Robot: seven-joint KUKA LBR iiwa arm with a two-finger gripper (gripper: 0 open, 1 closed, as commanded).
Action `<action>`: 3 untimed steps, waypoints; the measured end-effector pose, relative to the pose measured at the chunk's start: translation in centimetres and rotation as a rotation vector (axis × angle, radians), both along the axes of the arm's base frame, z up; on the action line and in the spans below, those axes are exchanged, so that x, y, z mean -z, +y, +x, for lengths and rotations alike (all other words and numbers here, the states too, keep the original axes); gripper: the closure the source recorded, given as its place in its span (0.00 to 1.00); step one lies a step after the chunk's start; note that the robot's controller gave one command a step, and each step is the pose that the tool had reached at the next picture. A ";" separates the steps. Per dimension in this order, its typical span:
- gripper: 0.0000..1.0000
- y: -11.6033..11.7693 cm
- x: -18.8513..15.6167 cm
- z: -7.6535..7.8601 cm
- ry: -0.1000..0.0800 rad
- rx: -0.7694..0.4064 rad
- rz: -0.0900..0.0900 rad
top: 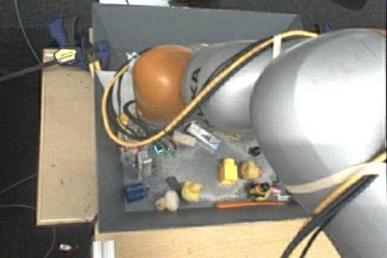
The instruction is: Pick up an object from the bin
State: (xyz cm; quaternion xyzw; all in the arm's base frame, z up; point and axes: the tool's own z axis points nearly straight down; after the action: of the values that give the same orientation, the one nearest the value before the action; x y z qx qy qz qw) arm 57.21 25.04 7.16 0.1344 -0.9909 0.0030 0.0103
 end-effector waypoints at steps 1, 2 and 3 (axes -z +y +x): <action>0.00 0.3 -0.2 1.0 -0.029 0.001 0.010; 0.00 -1.0 -0.1 -1.9 -0.029 -0.192 0.011; 0.00 -2.4 -7.1 -3.0 -0.028 -0.115 0.012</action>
Offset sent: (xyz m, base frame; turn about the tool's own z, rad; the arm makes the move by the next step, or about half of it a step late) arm -0.0274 -0.0148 -0.0016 -0.2470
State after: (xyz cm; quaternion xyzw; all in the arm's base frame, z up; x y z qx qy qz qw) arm 54.21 22.61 14.24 0.1909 -0.9816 -0.0004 -0.0045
